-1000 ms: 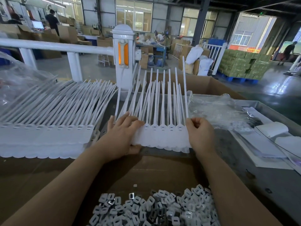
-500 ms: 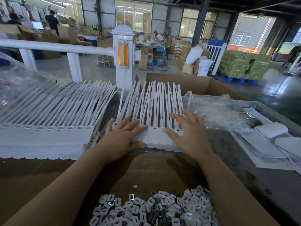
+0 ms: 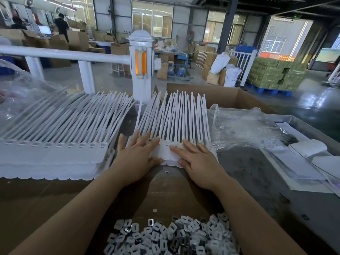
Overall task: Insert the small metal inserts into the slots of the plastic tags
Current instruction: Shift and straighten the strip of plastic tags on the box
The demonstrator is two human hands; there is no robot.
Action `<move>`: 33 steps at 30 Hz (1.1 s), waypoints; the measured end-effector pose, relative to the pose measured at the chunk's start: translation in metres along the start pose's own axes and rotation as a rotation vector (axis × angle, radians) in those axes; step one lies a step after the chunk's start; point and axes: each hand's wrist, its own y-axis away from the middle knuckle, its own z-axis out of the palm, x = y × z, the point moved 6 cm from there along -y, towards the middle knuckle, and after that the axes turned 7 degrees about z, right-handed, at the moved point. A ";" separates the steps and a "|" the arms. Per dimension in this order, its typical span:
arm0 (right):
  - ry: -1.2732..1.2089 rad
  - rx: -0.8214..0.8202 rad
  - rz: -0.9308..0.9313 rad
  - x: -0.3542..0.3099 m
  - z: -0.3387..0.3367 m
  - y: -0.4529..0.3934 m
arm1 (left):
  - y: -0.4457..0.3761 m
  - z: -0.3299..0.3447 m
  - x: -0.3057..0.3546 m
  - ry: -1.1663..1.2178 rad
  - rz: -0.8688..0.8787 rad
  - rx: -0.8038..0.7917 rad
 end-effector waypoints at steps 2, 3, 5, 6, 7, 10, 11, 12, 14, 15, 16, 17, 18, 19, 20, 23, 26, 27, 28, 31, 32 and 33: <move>-0.004 0.009 -0.009 0.000 -0.001 0.000 | 0.001 -0.008 -0.010 -0.044 -0.076 0.021; -0.012 0.014 -0.014 0.000 -0.001 0.001 | 0.003 -0.013 -0.018 -0.065 -0.138 0.034; -0.020 0.020 -0.024 0.001 -0.002 0.001 | 0.010 -0.023 -0.043 -0.102 -0.322 0.033; -0.017 0.023 -0.031 0.001 -0.002 0.000 | 0.016 -0.028 -0.058 -0.106 -0.437 0.015; -0.014 0.025 -0.037 0.000 -0.002 0.000 | 0.022 -0.033 -0.071 -0.095 -0.544 -0.014; -0.015 0.025 -0.038 0.001 -0.002 -0.001 | 0.035 -0.036 -0.094 -0.025 -0.668 -0.132; -0.018 0.022 -0.035 0.001 -0.002 -0.001 | 0.036 -0.037 -0.095 -0.007 -0.659 -0.153; -0.018 0.019 -0.031 0.001 -0.001 -0.001 | 0.036 -0.038 -0.097 0.009 -0.648 -0.162; -0.013 0.016 -0.026 0.002 0.000 -0.001 | 0.035 -0.042 -0.100 0.041 -0.646 -0.170; -0.015 0.013 -0.023 0.002 0.001 -0.002 | 0.035 -0.044 -0.101 0.058 -0.655 -0.170; -0.018 0.011 -0.020 0.002 0.001 -0.002 | 0.034 -0.046 -0.101 0.079 -0.666 -0.158; -0.020 0.011 -0.020 0.002 0.001 -0.002 | 0.034 -0.048 -0.100 0.100 -0.675 -0.128; -0.020 0.013 -0.020 0.002 0.001 -0.003 | 0.034 -0.050 -0.098 0.110 -0.683 -0.084; -0.019 0.016 -0.020 0.002 0.001 -0.002 | 0.034 -0.052 -0.095 0.107 -0.687 -0.037; -0.022 0.017 -0.017 0.002 0.001 -0.002 | 0.035 -0.054 -0.092 0.102 -0.690 0.000; -0.037 0.019 -0.014 0.002 0.001 -0.002 | 0.037 -0.061 -0.087 0.133 -0.737 0.057; -0.037 0.035 -0.028 0.001 0.001 -0.003 | 0.040 -0.078 -0.091 0.171 -0.793 0.135; -0.032 0.039 -0.036 0.000 0.001 -0.003 | 0.042 -0.086 -0.090 0.183 -0.799 0.179; -0.024 0.044 -0.044 0.000 0.000 -0.003 | 0.043 -0.094 -0.087 0.188 -0.796 0.224; -0.036 0.086 -0.074 -0.004 -0.007 0.001 | 0.040 -0.117 -0.066 0.224 -0.709 0.313; -0.071 0.132 -0.092 -0.007 -0.012 0.003 | 0.037 -0.123 -0.055 0.251 -0.664 0.318; -0.136 0.196 -0.105 -0.010 -0.019 0.006 | 0.036 -0.126 -0.042 0.273 -0.614 0.316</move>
